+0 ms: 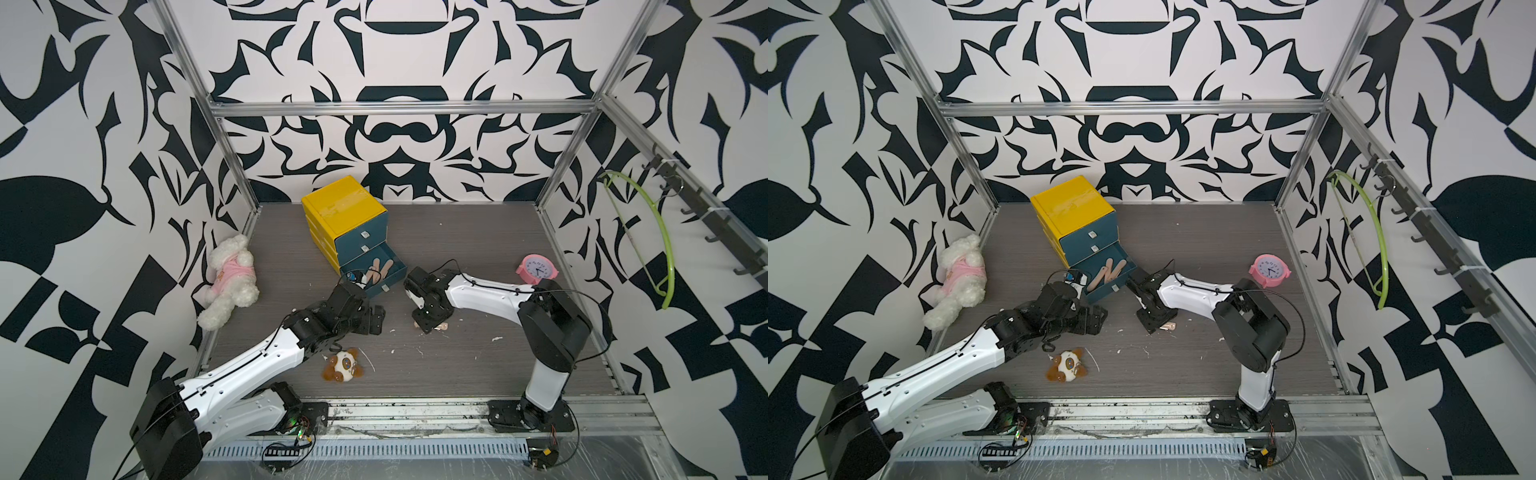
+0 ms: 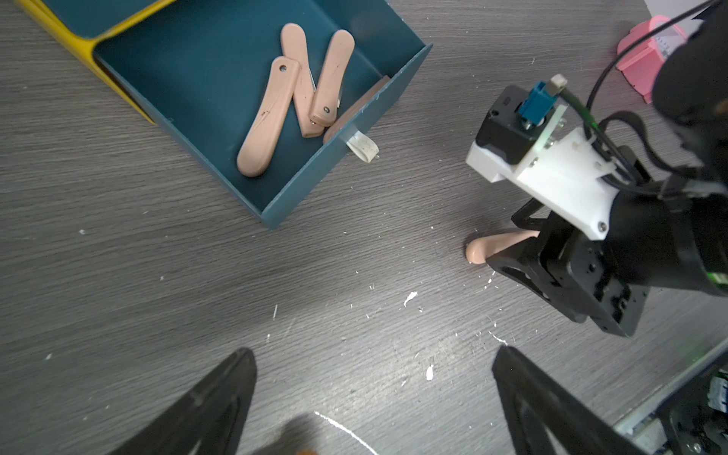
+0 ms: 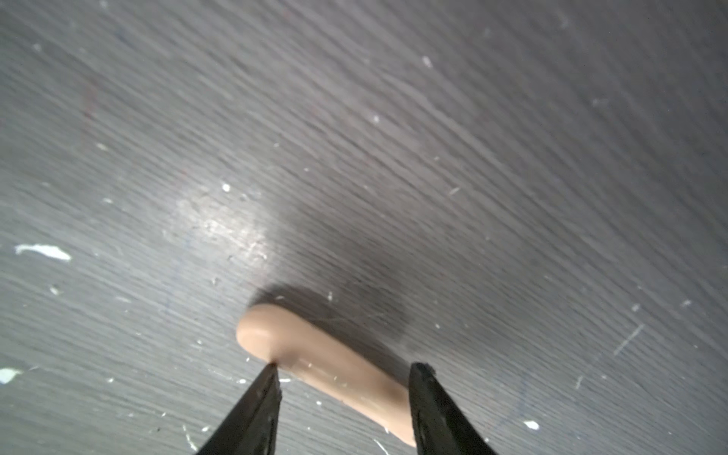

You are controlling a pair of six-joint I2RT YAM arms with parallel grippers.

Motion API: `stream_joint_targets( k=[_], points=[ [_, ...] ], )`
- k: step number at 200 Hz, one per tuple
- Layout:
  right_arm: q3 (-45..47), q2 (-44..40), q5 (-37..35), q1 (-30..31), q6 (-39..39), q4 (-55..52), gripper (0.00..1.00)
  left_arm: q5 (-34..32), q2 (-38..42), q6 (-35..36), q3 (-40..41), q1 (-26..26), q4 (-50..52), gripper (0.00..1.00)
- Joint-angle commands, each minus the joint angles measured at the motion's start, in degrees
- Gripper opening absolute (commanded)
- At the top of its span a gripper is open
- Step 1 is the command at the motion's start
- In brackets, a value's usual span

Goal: Place the fruit knives into the drawer by color
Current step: Pick up the fruit knife from the center of the board.

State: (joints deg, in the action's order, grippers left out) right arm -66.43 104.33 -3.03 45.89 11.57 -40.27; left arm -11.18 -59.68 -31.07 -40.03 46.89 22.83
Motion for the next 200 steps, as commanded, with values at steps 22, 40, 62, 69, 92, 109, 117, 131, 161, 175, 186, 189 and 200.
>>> stream_joint_targets(
  k=[22, 40, 62, 69, 92, 109, 117, 131, 161, 175, 186, 189, 200],
  points=[
    [-0.37, 1.31, 0.49, 1.23, -0.24, -0.12, 0.47, -0.84, 0.35, 0.38, -0.16, -0.05, 1.74, 0.99],
    [-0.23, 1.31, -0.53, 1.28, 0.18, -0.05, 0.44, -0.96, 0.33, 0.34, -0.05, -0.06, 1.82, 0.99],
    [-0.25, 1.78, -1.07, 1.26, 0.65, 0.44, 0.38, -0.95, 0.13, 0.31, -0.30, -0.06, 1.87, 0.99],
    [-0.13, 1.92, -1.44, 1.27, 0.87, 0.71, 0.35, -0.86, 0.09, 0.29, -0.30, -0.05, 1.98, 0.99],
    [0.37, 1.88, -1.63, 1.24, 1.49, 1.95, 0.26, -0.77, 0.00, 0.22, -0.46, 0.00, 2.07, 0.99],
    [1.06, 0.95, -1.50, 1.23, 1.53, 3.79, 0.19, -0.77, 0.13, 0.22, -0.39, -0.09, 2.04, 0.99],
    [1.62, -0.03, -0.99, 1.27, 1.67, 5.29, 0.16, -0.86, 0.38, 0.20, -0.25, 0.00, 2.07, 0.99],
    [2.30, -2.01, -0.65, 1.29, 2.24, 7.69, 0.13, -1.13, 0.93, 0.22, 0.02, -0.05, 2.04, 0.99],
    [3.05, -7.93, -0.83, 1.23, 3.88, 12.04, 0.10, -2.94, 2.91, -0.28, 0.60, -0.09, 2.61, 0.99],
    [2.76, -10.99, -0.75, 1.23, 4.84, 14.07, 0.09, -4.06, 4.13, -0.69, 1.07, -0.03, 2.98, 0.99],
    [2.14, -13.29, -0.58, 1.29, 6.15, 15.76, 0.09, -4.84, 5.02, -1.00, 1.58, -0.10, 3.25, 0.99],
    [1.88, -13.83, -0.53, 1.27, 6.55, 16.21, 0.08, -4.98, 5.22, -1.08, 1.68, -0.11, 3.32, 0.99],
    [0.45, -15.21, -0.09, 1.24, 8.17, 18.25, 0.08, -5.79, 5.93, -1.51, 2.01, -0.01, 3.74, 0.99]
  ],
)
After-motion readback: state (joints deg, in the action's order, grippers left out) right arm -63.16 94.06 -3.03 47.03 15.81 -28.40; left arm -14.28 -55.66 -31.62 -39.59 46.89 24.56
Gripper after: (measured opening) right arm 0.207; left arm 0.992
